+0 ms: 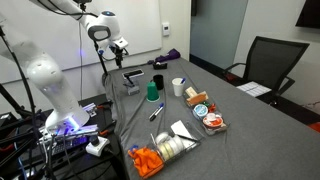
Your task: Remove the clamp from the clear bowl and place it inside the black cup
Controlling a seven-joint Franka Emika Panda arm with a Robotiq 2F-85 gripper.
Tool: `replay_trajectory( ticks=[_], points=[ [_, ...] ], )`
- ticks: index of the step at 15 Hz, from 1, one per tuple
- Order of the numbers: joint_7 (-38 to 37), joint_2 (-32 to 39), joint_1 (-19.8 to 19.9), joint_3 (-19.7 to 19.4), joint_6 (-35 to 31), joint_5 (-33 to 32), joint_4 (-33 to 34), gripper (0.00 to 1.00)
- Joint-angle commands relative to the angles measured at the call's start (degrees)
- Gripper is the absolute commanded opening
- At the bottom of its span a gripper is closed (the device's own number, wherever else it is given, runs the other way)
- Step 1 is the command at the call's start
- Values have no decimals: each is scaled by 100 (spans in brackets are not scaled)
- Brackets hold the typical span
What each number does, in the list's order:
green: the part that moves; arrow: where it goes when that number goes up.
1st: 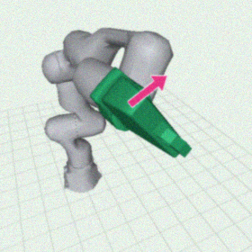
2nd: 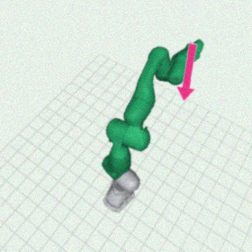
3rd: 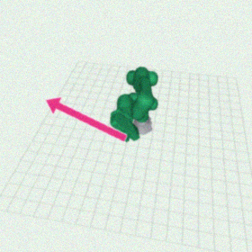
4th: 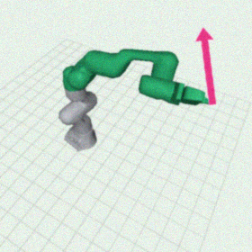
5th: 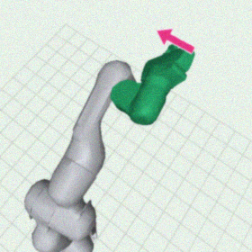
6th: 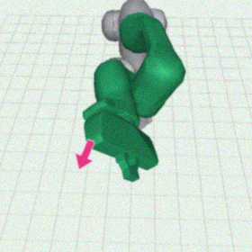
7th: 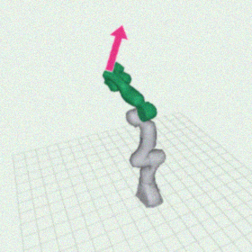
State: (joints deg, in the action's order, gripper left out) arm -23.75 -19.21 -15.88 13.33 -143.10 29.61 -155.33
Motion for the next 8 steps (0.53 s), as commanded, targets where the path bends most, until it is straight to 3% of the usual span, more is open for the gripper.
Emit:
replay_trajectory(
  ticks=[1, 8],
  points=[
    [-3, -5, 5, 10, -528, 194, -305, 100],
    [-23, 306, -8, -30, -1449, 256, -412, 100]
  ],
)
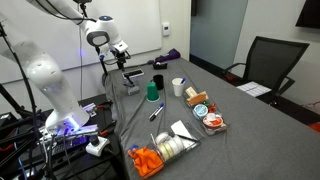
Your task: Remove the clamp from the clear bowl and place it inside the black cup
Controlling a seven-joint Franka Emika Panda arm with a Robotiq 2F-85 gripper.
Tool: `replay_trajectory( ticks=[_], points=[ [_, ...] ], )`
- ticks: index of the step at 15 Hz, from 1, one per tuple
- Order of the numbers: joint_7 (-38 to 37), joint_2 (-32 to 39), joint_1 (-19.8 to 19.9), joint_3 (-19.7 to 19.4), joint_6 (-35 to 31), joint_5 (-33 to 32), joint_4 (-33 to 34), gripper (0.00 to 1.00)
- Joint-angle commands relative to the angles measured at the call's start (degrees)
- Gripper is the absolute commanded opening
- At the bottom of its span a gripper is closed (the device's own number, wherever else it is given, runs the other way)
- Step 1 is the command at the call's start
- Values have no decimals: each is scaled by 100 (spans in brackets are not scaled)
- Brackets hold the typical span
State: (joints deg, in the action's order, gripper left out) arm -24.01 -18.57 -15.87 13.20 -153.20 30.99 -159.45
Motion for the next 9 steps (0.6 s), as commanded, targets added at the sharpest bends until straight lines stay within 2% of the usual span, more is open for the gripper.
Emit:
replay_trajectory(
  ticks=[1, 4, 6, 9],
  points=[
    [7, 293, -9, -24, -562, 102, 1, 100],
    [2, 444, 8, -23, -791, 5, 2, 100],
    [-29, 290, -10, -34, -541, -67, 5, 100],
    [-28, 306, -13, -32, -540, -71, 20, 100]
  ],
)
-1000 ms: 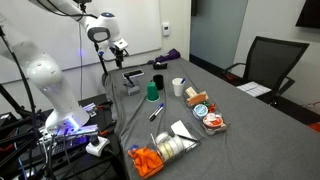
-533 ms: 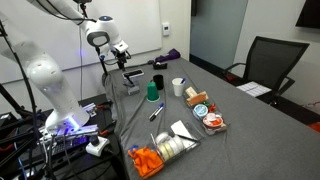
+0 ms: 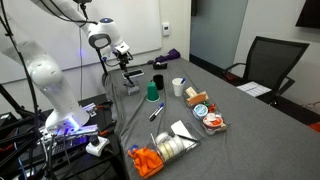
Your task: Remove the clamp from the clear bowl and place it inside the black cup
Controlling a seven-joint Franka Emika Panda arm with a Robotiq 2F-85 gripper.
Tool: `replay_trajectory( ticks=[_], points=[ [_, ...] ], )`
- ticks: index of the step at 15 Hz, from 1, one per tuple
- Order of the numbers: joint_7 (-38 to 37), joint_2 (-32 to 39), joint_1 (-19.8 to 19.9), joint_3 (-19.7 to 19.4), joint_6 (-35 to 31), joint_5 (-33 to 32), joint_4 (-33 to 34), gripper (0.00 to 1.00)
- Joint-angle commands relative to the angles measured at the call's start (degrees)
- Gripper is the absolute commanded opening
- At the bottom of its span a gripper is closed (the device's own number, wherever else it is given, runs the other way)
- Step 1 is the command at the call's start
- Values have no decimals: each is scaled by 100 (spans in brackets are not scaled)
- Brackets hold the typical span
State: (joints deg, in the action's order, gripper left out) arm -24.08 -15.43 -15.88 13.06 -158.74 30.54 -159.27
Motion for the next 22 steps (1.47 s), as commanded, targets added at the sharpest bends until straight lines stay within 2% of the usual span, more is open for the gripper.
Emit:
replay_trajectory(
  ticks=[1, 3, 6, 11, 15, 22],
  points=[
    [-21, -9, -12, -18, 14, -26, 4, 100],
    [81, -28, -35, -46, -29, -4, 4, 100],
    [319, 52, -167, -176, -322, 356, 23, 100],
    [332, 116, -192, -223, -369, 650, 26, 100],
    [164, 140, -68, -155, -185, 581, 22, 100],
    [-257, 230, 161, -79, 366, 21, 7, 100]
  ],
)
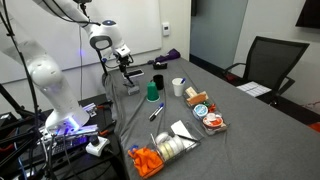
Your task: Remove the clamp from the clear bowl and place it inside the black cup
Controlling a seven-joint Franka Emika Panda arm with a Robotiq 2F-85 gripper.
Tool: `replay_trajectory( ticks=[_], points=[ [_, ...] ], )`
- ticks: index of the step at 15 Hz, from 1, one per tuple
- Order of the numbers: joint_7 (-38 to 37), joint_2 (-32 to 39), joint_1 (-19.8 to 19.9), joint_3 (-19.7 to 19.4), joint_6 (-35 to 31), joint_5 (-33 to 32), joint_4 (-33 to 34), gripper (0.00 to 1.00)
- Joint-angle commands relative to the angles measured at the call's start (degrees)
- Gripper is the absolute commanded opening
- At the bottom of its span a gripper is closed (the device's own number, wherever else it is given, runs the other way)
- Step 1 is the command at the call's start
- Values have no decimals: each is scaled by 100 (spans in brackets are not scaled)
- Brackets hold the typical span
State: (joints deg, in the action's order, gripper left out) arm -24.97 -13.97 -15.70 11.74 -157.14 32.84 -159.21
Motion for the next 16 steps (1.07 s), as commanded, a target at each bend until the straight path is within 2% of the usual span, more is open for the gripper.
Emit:
replay_trajectory(
  ticks=[1, 5, 16],
  points=[
    [-247, 106, 173, 71, 240, -304, -1, 100],
    [-596, 264, 262, 112, 234, -739, -6, 100],
    [-676, 430, 264, 106, 53, -840, -5, 100]
  ],
)
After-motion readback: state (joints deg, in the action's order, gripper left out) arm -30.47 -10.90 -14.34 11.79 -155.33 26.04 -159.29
